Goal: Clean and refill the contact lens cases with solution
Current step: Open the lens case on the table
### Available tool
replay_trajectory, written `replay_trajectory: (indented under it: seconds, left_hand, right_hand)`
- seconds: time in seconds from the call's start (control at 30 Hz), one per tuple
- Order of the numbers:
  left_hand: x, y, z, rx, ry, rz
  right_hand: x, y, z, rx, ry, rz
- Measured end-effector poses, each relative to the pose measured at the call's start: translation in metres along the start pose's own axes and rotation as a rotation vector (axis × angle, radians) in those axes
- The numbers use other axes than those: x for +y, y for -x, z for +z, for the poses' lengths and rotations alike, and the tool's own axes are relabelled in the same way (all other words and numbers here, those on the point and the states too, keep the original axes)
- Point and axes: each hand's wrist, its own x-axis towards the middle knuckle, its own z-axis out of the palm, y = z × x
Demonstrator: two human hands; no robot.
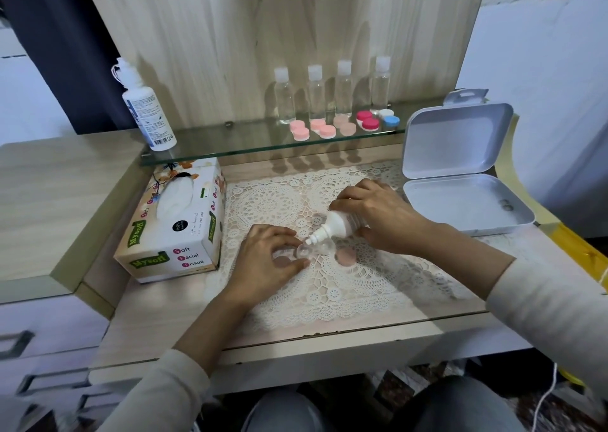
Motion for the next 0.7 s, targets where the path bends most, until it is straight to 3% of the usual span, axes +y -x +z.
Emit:
replay_trajectory:
  seconds: [0.7]
  left_hand:
    - [-0.0036,-0.0005,0.0015,0.020,0.024,0.021]
  right_hand:
    - [-0.0041,-0.0051,-0.0023,0.027,-0.036,-0.035]
